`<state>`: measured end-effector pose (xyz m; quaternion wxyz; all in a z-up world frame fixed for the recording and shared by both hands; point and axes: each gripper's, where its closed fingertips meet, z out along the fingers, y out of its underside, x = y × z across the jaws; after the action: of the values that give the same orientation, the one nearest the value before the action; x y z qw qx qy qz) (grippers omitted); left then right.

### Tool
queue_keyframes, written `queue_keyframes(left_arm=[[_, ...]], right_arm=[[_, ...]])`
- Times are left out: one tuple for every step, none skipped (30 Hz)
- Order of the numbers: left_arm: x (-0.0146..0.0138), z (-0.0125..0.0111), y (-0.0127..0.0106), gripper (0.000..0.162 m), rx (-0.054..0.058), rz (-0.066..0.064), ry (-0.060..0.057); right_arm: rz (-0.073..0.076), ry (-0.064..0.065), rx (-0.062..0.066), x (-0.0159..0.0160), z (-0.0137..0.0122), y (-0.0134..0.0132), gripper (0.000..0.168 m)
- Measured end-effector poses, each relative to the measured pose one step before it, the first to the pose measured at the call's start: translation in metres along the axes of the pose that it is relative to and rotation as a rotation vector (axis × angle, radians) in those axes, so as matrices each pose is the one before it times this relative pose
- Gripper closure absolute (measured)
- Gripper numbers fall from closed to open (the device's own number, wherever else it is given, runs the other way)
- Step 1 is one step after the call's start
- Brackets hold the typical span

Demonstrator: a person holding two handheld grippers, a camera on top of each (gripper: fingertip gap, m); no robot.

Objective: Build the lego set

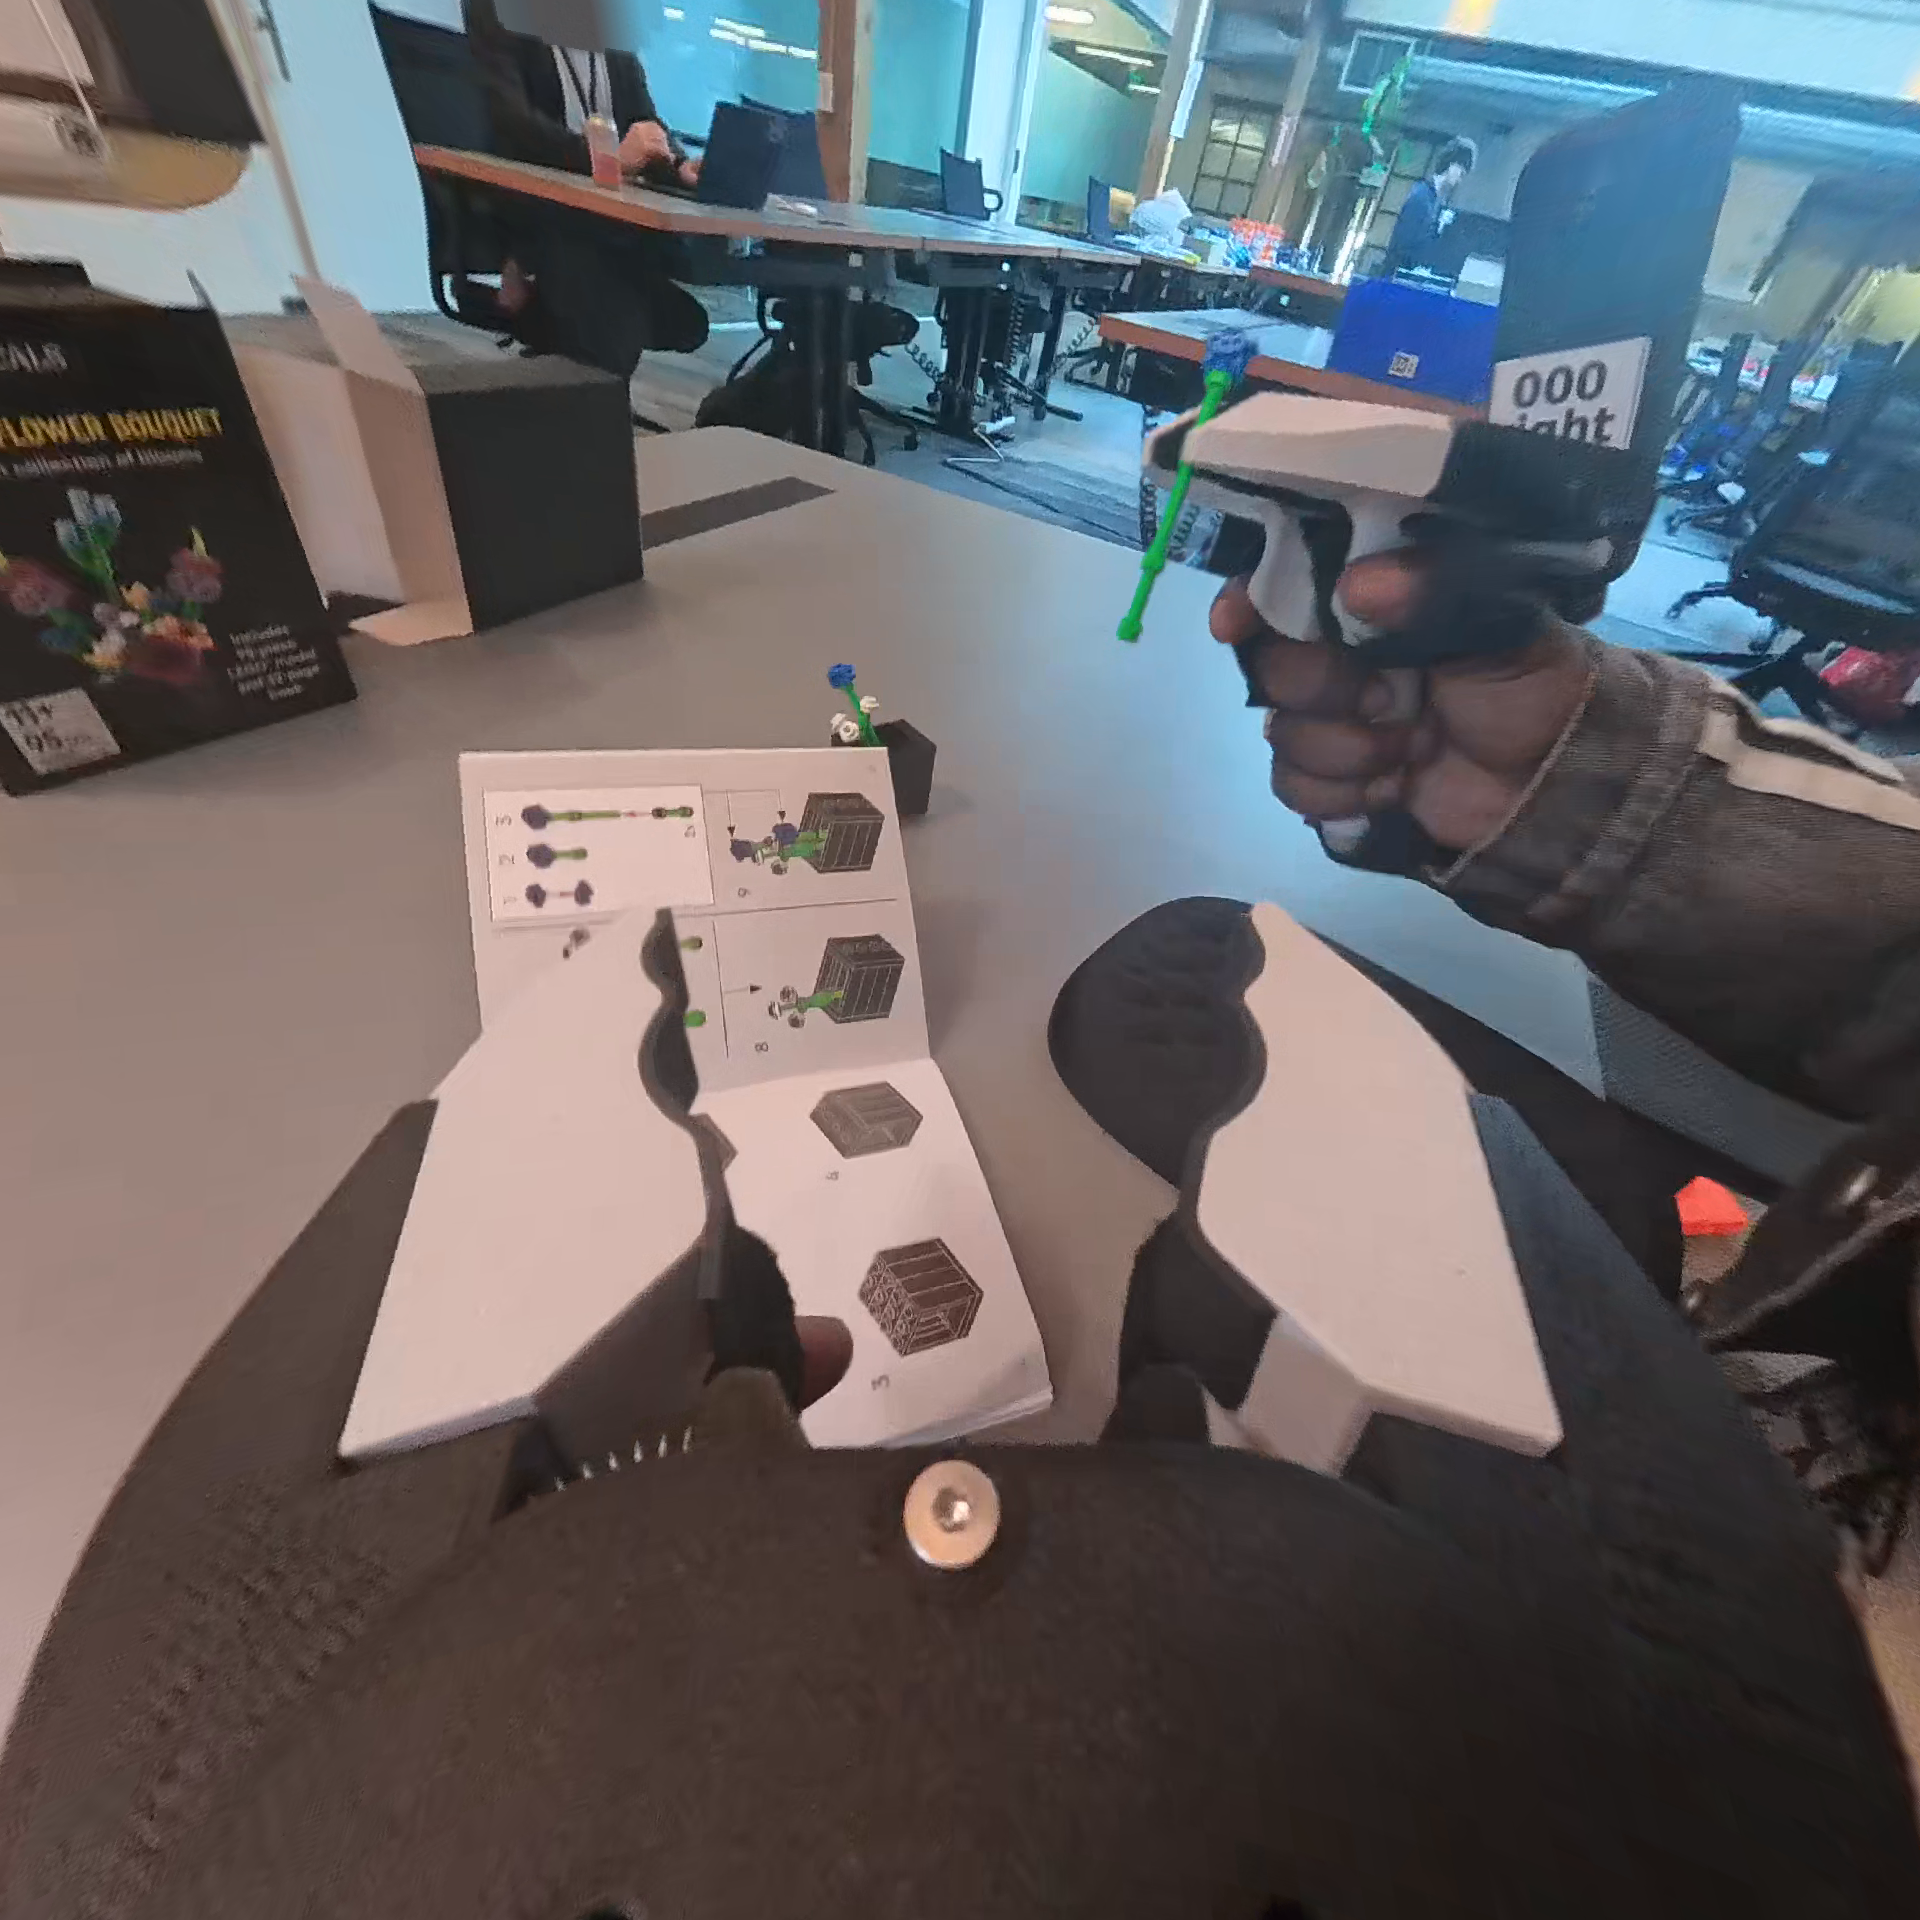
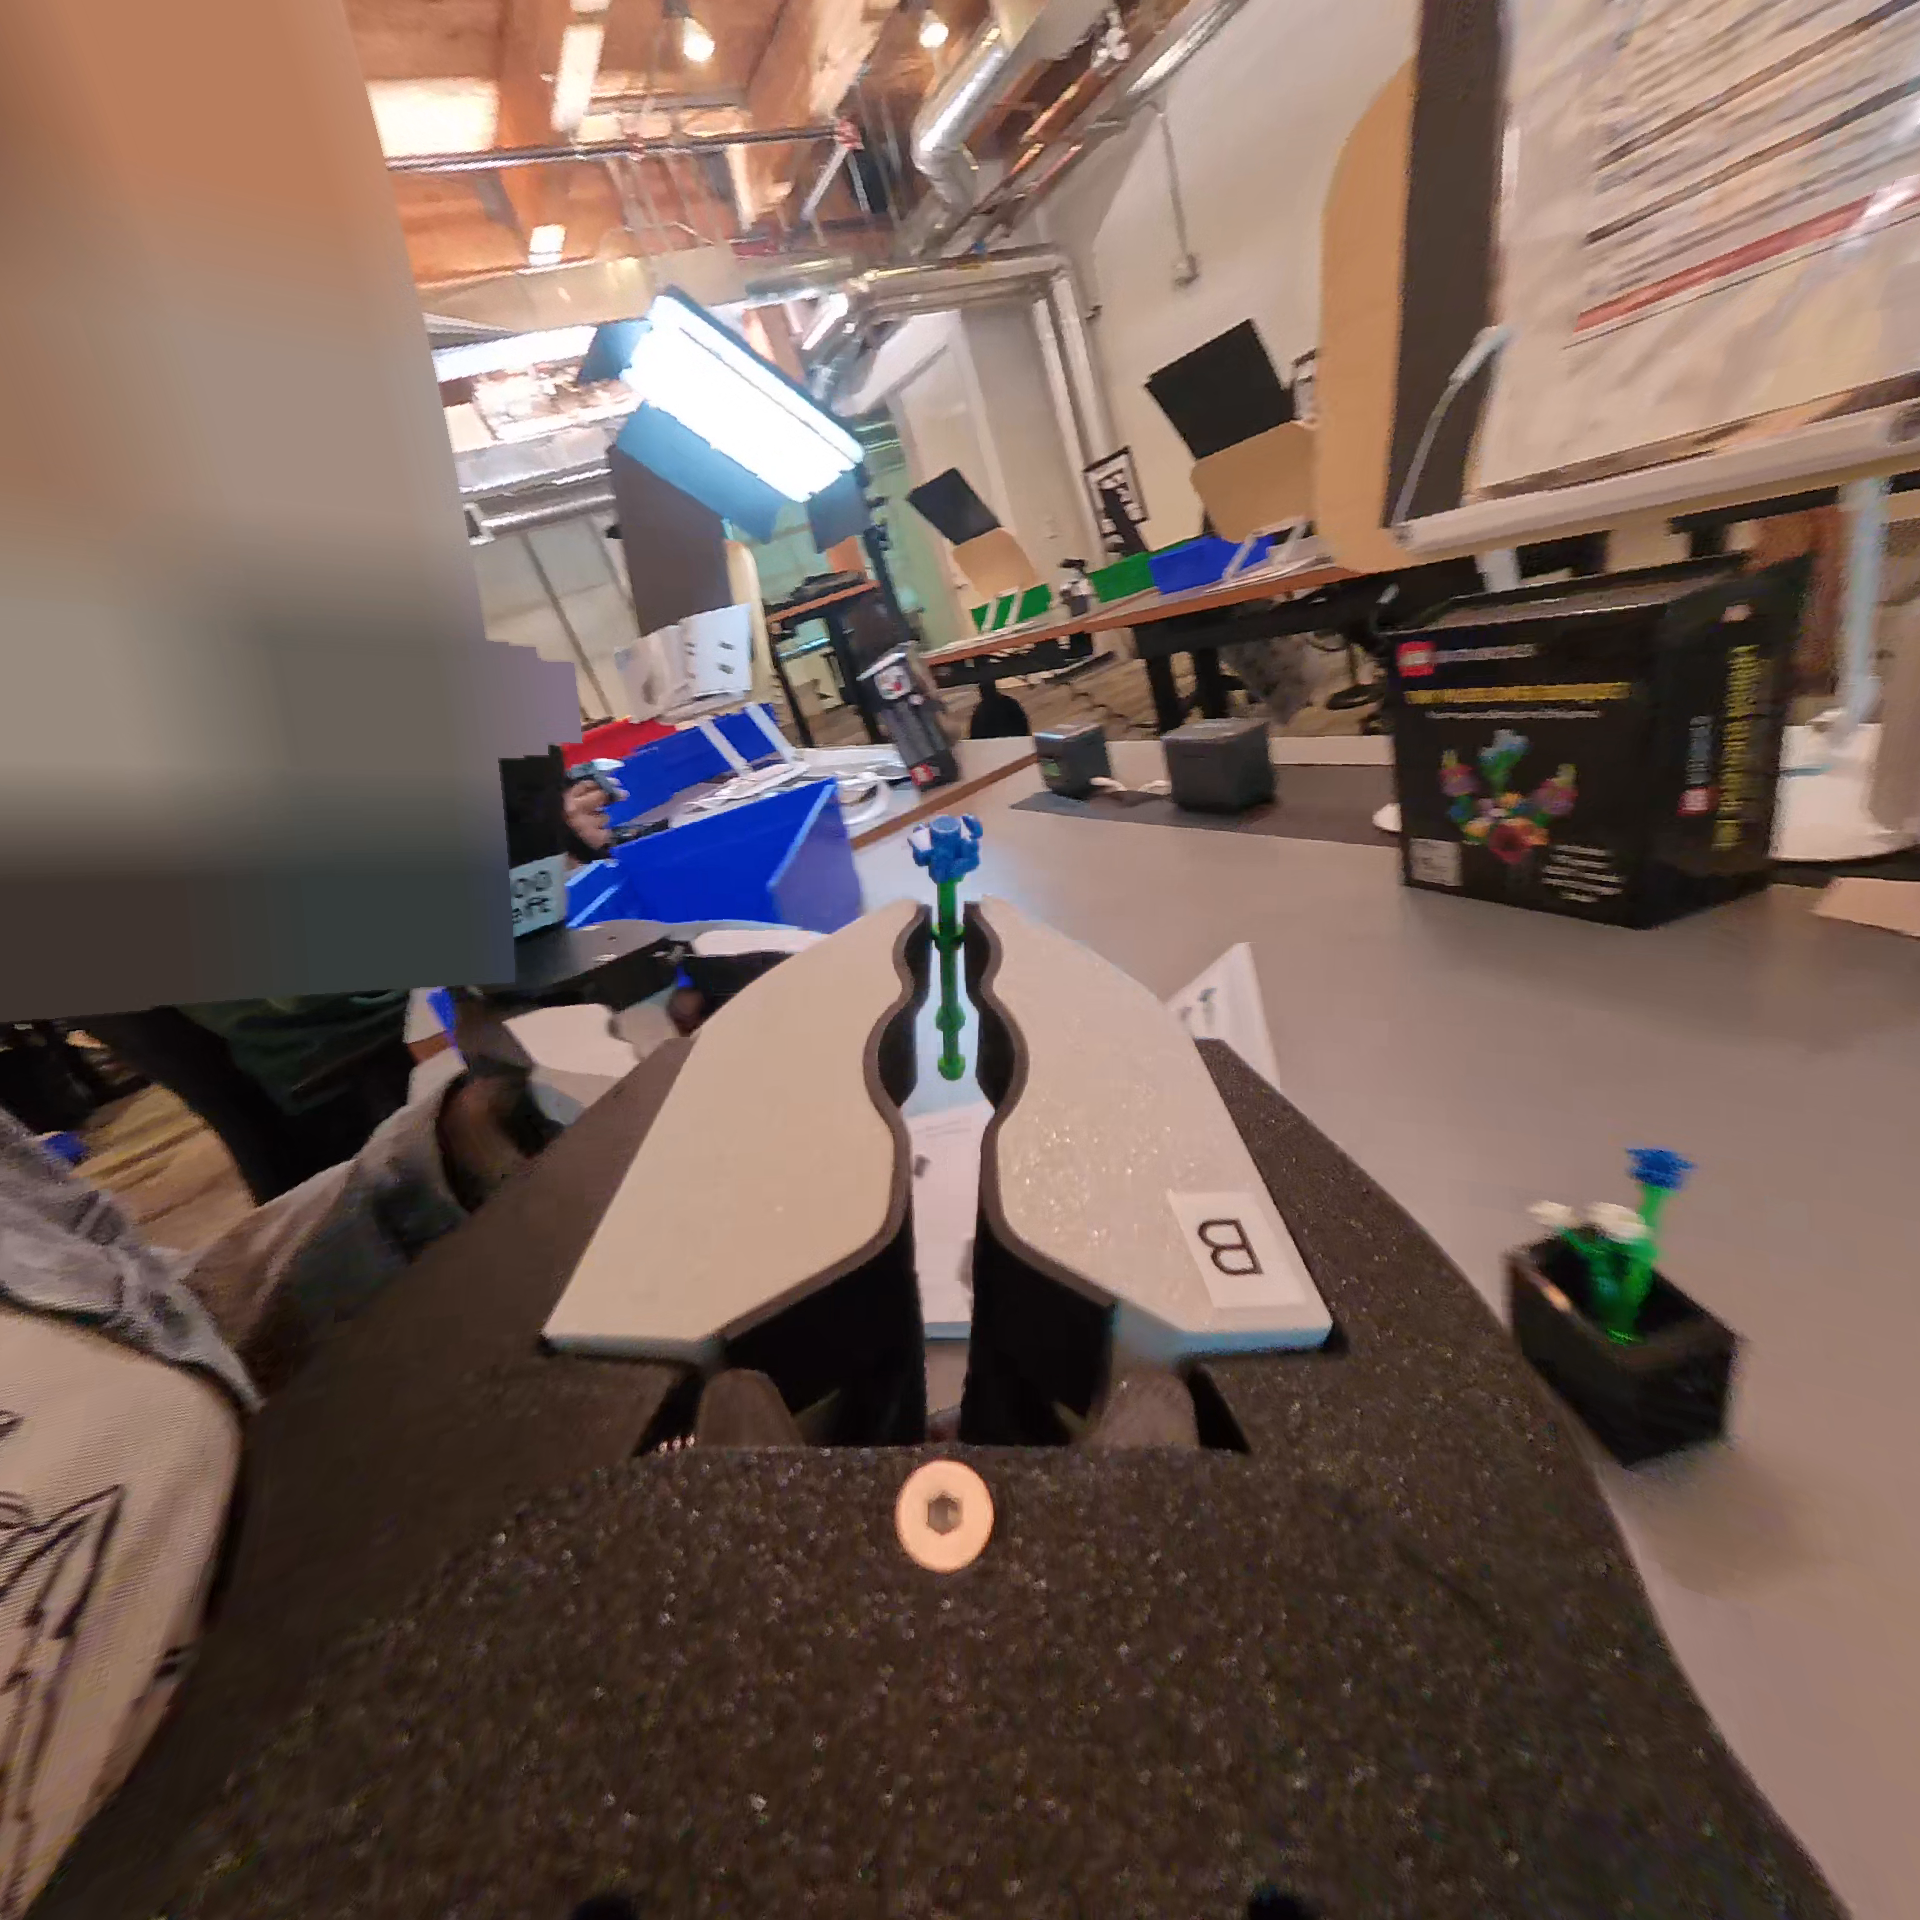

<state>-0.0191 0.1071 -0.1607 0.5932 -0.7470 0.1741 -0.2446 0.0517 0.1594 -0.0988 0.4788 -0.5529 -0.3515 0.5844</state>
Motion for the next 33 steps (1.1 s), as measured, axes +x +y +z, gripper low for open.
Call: queue_keyframes(left_arm=[[-0.00160,-0.00054,0.00166,0.063,-0.0081,-0.0158,0.0028],[-0.00157,-0.00022,0.00102,0.063,-0.0010,-0.0122,0.0015],[-0.00126,-0.00011,0.00029,0.062,0.0057,-0.0099,0.0014],[-0.00066,-0.00007,0.00011,0.062,0.0050,-0.0080,0.0038],[-0.00020,-0.00005,0.00022,0.062,0.0021,-0.0054,0.0052],[-0.00004,-0.00014,-0.00002,0.062,0.0031,-0.0036,0.0045],[-0.00048,-0.00011,-0.00033,0.062,0.0052,-0.0023,0.0002],[-0.00047,-0.00030,-0.00049,0.062,0.0063,-0.0008,-0.0003],[-0.00038,-0.00050,-0.00061,0.062,0.0064,-0.0019,0.0005],[-0.00036,-0.00043,-0.00073,0.063,0.0064,-0.0033,0.0001],[-0.00039,-0.00033,-0.00069,0.063,0.0057,-0.0032,0.0008],[-0.00015,-0.00040,-0.00046,0.063,0.0048,-0.0035,0.0016],[-0.00018,-0.00028,-0.00032,0.063,0.0035,-0.0033,0.0017],[-0.00007,-0.00015,-0.00021,0.063,0.0019,-0.0022,0.0015],[-0.00029,-0.00011,-0.00016,0.063,0.0019,-0.0012,-0.0012],[0.00022,-0.00005,-0.00016,0.063,0.0016,0.0007,0.0012],[0.00043,-0.00005,-0.00003,0.063,0.0007,0.0017,0.0028],[0.00002,-0.00004,-0.00005,0.063,0.0006,0.0004,-0.0001],[-0.00016,-0.00011,-0.00017,0.063,0.0020,-0.0009,-0.0001],[-0.00011,-0.00021,-0.00033,0.063,0.0022,-0.0020,0.0007],[-0.00019,-0.00023,-0.00019,0.063,0.0026,-0.0022,0.0010],[-0.00037,-0.00028,-0.00035,0.063,0.0029,-0.0033,-0.0006],[-0.00016,-0.00027,-0.00025,0.063,0.0031,-0.0028,0.0005],[-0.00005,-0.00015,-0.00022,0.063,0.0019,-0.0020,0.0018],[0.00028,0.00006,-0.00011,0.063,0.0006,-0.0009,0.0027],[0.00028,0.00009,0.00021,0.064,-0.0016,0.0007,0.0018],[0.00024,0.00017,0.00041,0.064,-0.0019,0.0019,0.0000],[0.00007,0.00002,-0.00015,0.064,0.0003,0.0026,-0.0011],[0.00006,-0.00010,-0.00029,0.064,0.0017,0.0026,-0.0014],[0.00017,-0.00018,-0.00004,0.064,0.0011,0.0015,-0.0002],[-0.00009,-0.00005,-0.00015,0.064,0.0013,-0.0001,-0.0006],[-0.00016,-0.00014,-0.00022,0.064,0.0016,-0.0011,-0.0004],[-0.00011,-0.00016,-0.00019,0.065,0.0014,-0.0012,-0.0001]], right_arm=[[-0.0068,0.0243,0.0025,0.00980,-0.00225,-0.00049,0.163],[-0.0041,0.0215,0.0057,0.00991,-0.00200,-0.00033,0.163],[-0.0064,0.0236,0.0033,0.01020,-0.00160,0.00032,0.162],[-0.0126,0.0309,-0.0013,0.01109,-0.00142,0.00117,0.162],[-0.0161,0.0330,-0.0040,0.01092,-0.00105,0.00163,0.163],[-0.0161,0.0278,-0.0056,0.00981,-0.00044,0.00202,0.163],[-0.0156,0.0260,-0.0079,0.00909,-0.00014,0.00235,0.163],[-0.0119,0.0239,-0.0114,0.00847,0.00026,0.00293,0.163],[-0.0085,0.0166,-0.0154,0.00709,0.00087,0.00307,0.163],[-0.0075,0.0146,-0.0168,0.00636,0.00118,0.00315,0.163],[-0.0084,0.0181,-0.0171,0.00656,0.00135,0.00315,0.163],[-0.0106,0.0186,-0.0180,0.00625,0.00169,0.00356,0.163],[-0.0076,0.0196,-0.0166,0.00618,0.00188,0.00375,0.163],[0.0010,0.0148,-0.0166,0.00523,0.00212,0.00416,0.163],[0.0041,0.0093,-0.0152,0.00379,0.00234,0.00391,0.163],[0.0023,0.0093,-0.0100,0.00295,0.00235,0.00311,0.163],[0.0020,0.0049,-0.0085,0.00184,0.00249,0.00300,0.163],[0.0038,0.0010,-0.0104,0.00083,0.00254,0.00296,0.163],[0.0048,0.0042,-0.0131,0.00110,0.00243,0.00308,0.163],[0.0048,0.0040,-0.0127,0.00081,0.00204,0.00299,0.163],[0.0053,0.0060,-0.0105,0.00111,0.00170,0.00251,0.163],[0.0040,0.0114,-0.0079,0.00181,0.00105,0.00137,0.163],[0.0007,0.0159,0.0002,0.00247,0.00054,-0.00033,0.163],[-0.0002,0.0168,0.0023,0.00252,0.00064,-0.00036,0.163],[0.0012,0.0070,-0.0135,0.00105,0.00129,0.00173,0.163],[0.0012,-0.0023,-0.0255,-0.00064,0.00197,0.00317,0.163],[0.0023,0.0034,-0.0231,-0.00027,0.00156,0.00307,0.163],[0.0046,0.0115,-0.0203,0.00092,0.00114,0.00270,0.163],[0.0058,0.0093,-0.0164,0.00084,0.00069,0.00227,0.163],[0.0064,0.0095,-0.0069,0.00086,0.00028,0.00120,0.163],[0.0053,0.0104,-0.0060,0.00109,0.00002,0.00105,0.163],[0.0026,0.0080,-0.0068,0.00069,0.00015,0.00105,0.163],[0.0013,0.0068,-0.0059,0.00034,0.00017,0.00102,0.163]])
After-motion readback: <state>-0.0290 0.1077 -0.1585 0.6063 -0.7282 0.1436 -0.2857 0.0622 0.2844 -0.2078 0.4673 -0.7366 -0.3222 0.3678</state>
